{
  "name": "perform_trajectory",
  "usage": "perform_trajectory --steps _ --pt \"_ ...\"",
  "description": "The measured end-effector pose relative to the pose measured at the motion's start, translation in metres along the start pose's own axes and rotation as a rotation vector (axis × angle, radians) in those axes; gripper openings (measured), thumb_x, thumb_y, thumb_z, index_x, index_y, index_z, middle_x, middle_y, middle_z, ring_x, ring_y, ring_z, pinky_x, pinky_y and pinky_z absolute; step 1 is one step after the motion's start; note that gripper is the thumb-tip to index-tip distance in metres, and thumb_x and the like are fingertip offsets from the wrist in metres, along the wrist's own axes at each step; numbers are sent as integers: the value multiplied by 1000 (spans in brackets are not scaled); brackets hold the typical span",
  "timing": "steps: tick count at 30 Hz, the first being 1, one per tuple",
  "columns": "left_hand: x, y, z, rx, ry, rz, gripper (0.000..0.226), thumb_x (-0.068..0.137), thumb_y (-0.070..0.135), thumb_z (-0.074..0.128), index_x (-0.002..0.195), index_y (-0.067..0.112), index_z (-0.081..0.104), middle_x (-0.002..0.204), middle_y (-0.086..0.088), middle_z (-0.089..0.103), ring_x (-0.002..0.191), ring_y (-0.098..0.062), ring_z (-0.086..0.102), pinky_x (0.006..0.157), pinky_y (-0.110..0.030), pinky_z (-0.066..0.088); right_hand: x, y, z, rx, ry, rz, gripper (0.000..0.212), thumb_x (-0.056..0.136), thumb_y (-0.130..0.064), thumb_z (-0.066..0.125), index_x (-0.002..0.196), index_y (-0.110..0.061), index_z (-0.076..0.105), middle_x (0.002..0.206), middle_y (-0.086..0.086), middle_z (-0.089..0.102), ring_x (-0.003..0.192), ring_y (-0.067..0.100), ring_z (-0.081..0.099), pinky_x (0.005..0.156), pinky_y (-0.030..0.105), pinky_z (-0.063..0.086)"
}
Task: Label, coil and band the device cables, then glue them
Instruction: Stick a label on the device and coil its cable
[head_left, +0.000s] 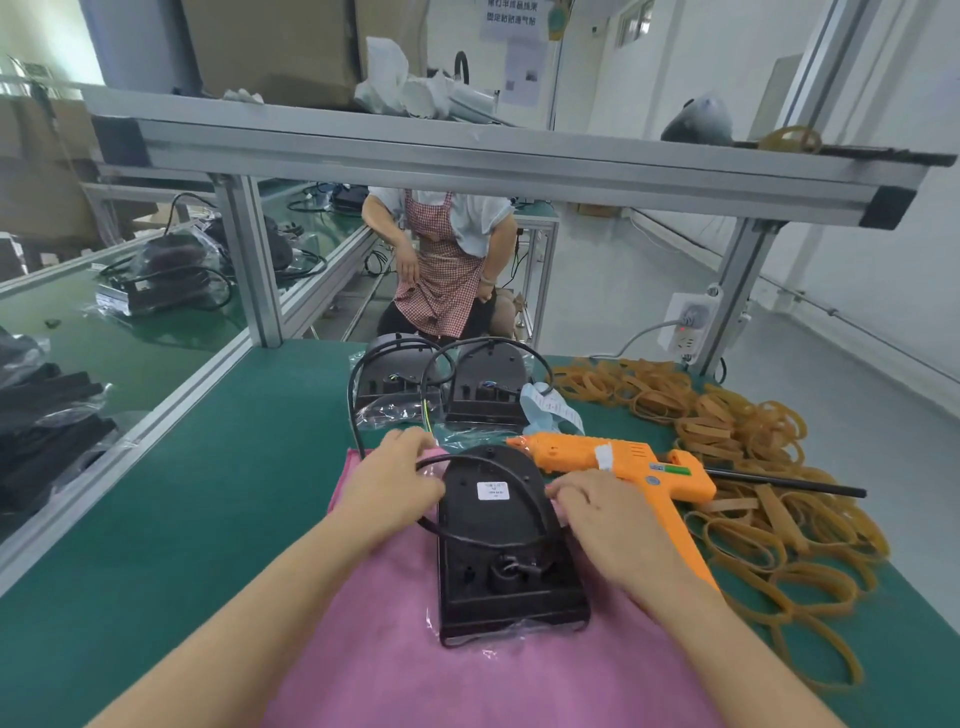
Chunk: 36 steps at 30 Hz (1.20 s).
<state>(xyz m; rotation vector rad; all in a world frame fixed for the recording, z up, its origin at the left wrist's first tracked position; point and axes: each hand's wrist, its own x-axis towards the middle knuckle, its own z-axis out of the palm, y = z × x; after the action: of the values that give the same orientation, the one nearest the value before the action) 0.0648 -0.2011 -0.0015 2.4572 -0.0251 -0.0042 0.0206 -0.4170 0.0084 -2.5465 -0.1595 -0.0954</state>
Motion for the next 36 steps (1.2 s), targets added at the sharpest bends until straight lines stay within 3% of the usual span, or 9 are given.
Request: perform_trajectory --steps 2,5,9,13,20,25,29,31,36 --pt "4 9 9 16 -11 125 37 89 18 58 126 23 59 125 2 54 116 -18 53 97 -31 41 4 -4 13 7 32 42 15 93 -32 54 85 -23 64 83 -9 56 87 14 55 89 39 43" --pt "17 20 17 107 -3 201 30 92 29 60 121 25 65 118 -1 58 113 -19 55 95 -34 44 12 -7 19 -103 78 93 17 88 -42 61 97 -29 65 91 -14 60 96 12 57 94 34 37" --pt "29 26 17 156 51 232 12 90 32 64 92 23 71 100 3 56 98 -19 58 84 -36 47 21 -13 18 -123 130 94 22 90 -39 59 78 -22 65 83 -8 65 89 16 60 93 33 35" --pt "33 26 16 196 95 330 12 91 35 60 91 25 67 96 7 58 92 -16 58 79 -33 45 20 -13 26 -137 208 86 28 93 -35 53 69 -21 55 86 -5 61 87 17 56 94 33 33" --pt "49 36 12 245 83 246 14 90 31 62 93 27 75 96 8 67 98 -18 61 77 -30 46 23 -16 29 -115 199 127 6 92 -28 51 94 -25 57 97 -6 61 100 17 54 102 37 29" --pt "45 26 20 67 113 141 9 87 23 66 82 25 73 82 9 67 84 -14 61 71 -27 47 8 -13 27 -102 147 1 30 94 -44 48 117 -31 64 121 -12 56 118 6 44 111 36 12" --pt "40 19 26 -153 152 117 12 84 15 70 73 20 71 70 8 64 72 -12 59 68 -25 44 -31 4 23 133 -132 -124 84 65 -81 51 139 -43 41 145 -30 25 138 -6 14 119 28 0" --pt "38 16 26 -276 138 72 11 85 9 67 81 14 76 76 7 68 75 -9 61 73 -24 46 -43 16 21 105 -166 -129 92 67 -73 64 146 -42 28 151 -33 12 142 -7 2 120 26 0" --pt "8 3 20 -491 194 49 28 90 -5 54 101 9 75 98 3 72 94 -6 64 79 -6 43 -46 17 24 -52 -60 -133 84 77 -62 65 148 -39 27 154 -27 18 130 -20 4 117 24 -16"
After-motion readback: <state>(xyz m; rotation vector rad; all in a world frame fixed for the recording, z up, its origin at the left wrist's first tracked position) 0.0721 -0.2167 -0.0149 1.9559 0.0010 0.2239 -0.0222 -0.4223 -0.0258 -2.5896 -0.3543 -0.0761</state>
